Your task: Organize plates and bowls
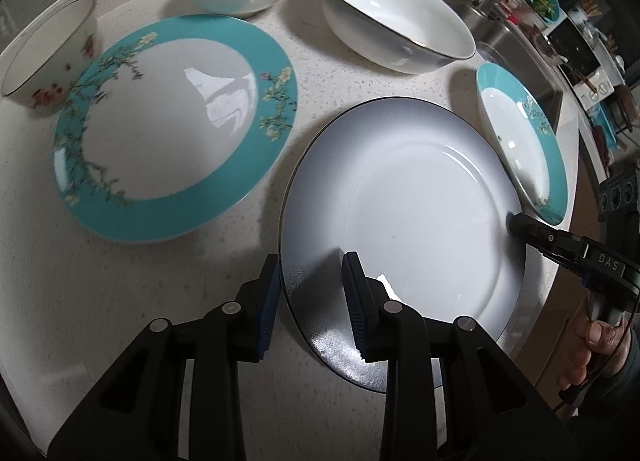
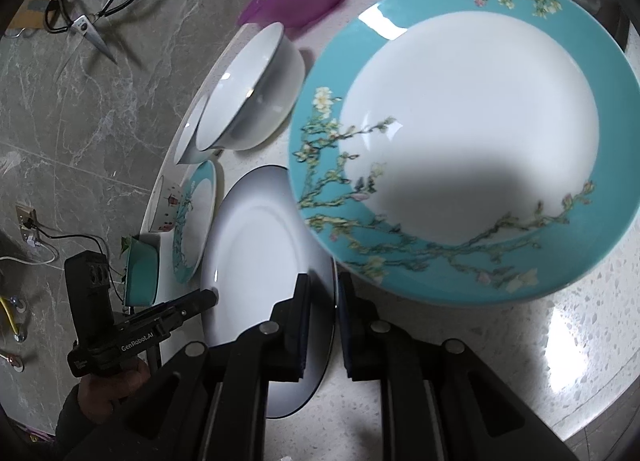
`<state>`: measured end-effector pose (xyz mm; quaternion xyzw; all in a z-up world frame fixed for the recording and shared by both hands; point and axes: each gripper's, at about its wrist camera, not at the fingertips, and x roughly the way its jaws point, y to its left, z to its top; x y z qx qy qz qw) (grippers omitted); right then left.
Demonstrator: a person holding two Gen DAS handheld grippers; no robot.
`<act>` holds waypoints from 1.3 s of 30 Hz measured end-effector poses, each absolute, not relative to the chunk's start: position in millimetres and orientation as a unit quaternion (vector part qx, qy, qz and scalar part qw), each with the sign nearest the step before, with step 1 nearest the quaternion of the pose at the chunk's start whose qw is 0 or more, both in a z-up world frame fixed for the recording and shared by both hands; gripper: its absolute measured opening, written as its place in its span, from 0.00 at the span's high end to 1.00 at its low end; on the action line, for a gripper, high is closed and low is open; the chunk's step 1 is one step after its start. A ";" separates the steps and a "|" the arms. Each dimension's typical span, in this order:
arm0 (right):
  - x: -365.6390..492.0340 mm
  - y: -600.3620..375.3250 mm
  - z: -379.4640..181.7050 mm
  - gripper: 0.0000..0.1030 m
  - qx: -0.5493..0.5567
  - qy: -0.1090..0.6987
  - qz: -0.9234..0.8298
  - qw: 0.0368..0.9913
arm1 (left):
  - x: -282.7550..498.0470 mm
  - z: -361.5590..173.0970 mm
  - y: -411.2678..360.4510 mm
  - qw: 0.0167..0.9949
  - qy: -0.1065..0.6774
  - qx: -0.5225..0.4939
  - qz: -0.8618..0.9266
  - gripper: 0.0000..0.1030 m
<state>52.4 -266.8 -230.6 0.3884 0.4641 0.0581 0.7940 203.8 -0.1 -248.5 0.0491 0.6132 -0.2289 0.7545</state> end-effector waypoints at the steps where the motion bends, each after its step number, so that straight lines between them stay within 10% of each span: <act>1: 52.3 -264.8 -228.0 0.85 0.387 0.464 0.059 0.794 | 201.1 -246.6 2.7 0.756 0.612 0.048 -0.229 0.73; 39: 52.5 -126.0 -230.7 0.83 0.247 0.542 0.173 0.785 | 85.8 -243.3 152.3 0.781 0.617 -0.038 -0.086 0.72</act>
